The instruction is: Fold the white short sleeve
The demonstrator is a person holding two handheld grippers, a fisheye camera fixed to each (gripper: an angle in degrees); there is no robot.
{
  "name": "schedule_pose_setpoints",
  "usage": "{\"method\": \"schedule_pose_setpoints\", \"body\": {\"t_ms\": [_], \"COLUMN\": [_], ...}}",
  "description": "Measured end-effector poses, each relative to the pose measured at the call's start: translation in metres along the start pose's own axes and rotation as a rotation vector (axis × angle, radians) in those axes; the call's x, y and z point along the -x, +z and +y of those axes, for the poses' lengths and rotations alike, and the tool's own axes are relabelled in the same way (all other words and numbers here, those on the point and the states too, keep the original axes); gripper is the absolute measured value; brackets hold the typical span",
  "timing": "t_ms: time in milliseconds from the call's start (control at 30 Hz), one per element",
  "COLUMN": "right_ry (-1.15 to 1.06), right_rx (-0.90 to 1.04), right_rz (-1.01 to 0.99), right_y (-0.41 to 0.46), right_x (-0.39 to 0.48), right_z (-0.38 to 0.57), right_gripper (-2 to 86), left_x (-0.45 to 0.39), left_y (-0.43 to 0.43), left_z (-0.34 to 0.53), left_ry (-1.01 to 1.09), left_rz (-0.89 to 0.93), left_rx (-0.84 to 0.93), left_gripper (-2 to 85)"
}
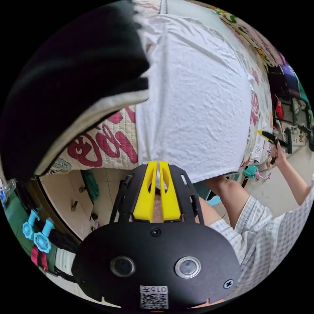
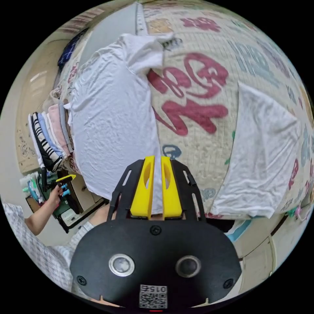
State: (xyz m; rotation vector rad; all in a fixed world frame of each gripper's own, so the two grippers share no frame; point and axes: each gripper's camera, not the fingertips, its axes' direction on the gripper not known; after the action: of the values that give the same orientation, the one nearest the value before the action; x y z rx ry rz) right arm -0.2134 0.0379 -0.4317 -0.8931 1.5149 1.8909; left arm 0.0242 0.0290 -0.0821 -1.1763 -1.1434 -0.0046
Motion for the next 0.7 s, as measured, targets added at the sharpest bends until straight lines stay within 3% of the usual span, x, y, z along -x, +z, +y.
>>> {"method": "schedule_pose_setpoints", "body": {"t_ms": [167,367,533,700], "right_ry": [-0.307,-0.295,-0.237,-0.230], "right_rx": [-0.158,-0.179,-0.142,-0.154], "right_rz": [0.008,-0.016,0.070,0.146], "right_y": [-0.025,0.001,0.042,0.069], "right_x": [0.084,0.149,0.177,0.188], "right_z": [-0.088,-0.187,-0.224,-0.224], "right_gripper": [6.5,7.4,8.4,4.9], "left_x": [-0.053,-0.071,-0.073,-0.094], "left_y": [-0.082,-0.135,-0.148,-0.148], "left_z": [-0.062,-0.198,-0.269,-0.302], "left_ry": [0.236,0.156,-0.014,0.011], "left_rz": [-0.010,0.094,0.124,0.009], "left_rx": [-0.281,-0.471,-0.492,-0.406], "left_gripper": [5.6,5.9,6.9,6.5]}}
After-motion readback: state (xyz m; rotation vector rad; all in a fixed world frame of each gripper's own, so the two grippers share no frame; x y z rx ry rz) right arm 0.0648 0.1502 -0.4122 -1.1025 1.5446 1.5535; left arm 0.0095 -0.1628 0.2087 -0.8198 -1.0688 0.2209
